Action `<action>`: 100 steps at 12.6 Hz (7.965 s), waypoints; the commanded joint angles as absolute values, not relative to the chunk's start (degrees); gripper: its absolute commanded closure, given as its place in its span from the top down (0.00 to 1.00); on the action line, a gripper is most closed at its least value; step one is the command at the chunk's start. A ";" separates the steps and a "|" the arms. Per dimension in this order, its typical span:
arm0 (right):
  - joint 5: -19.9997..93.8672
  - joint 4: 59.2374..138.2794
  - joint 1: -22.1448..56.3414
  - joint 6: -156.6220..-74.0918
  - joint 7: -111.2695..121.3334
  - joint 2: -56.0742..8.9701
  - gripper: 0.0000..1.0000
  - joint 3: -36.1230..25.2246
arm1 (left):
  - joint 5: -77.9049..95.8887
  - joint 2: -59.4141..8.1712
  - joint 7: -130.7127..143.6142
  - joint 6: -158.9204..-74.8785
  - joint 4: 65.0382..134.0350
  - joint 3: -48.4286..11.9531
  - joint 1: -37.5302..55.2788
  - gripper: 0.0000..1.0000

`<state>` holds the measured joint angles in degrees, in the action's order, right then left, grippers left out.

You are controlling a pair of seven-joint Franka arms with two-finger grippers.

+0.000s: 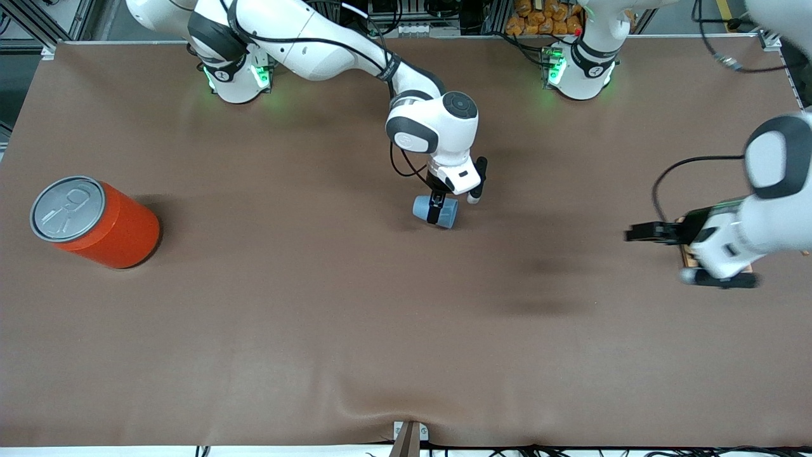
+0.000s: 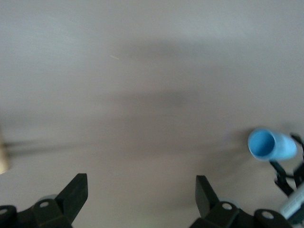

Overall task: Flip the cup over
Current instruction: 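Release the cup with the right gripper while the left gripper reaches it, then grasp the cup with the left gripper while the right gripper withdraws, then carry the cup with the left gripper toward the wooden stand, turning it upright, then set the cup upright on the table and open the left gripper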

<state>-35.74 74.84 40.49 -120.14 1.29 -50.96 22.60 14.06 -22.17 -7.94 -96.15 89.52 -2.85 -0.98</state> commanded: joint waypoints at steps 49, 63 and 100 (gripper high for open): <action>4.59 102.37 -3.16 -105.38 -19.31 0.59 1.00 -2.56 | 21.48 -28.83 12.81 -129.51 99.70 -10.82 20.92 0.00; 1.06 84.11 -2.20 -91.15 -14.85 -3.96 1.00 -2.20 | -10.72 -30.50 -1.46 -95.81 88.60 -0.88 18.46 0.00; 0.97 83.67 0.35 -87.27 -4.75 -3.16 1.00 -2.29 | -4.83 -3.54 14.34 -102.83 101.23 -1.58 12.22 1.00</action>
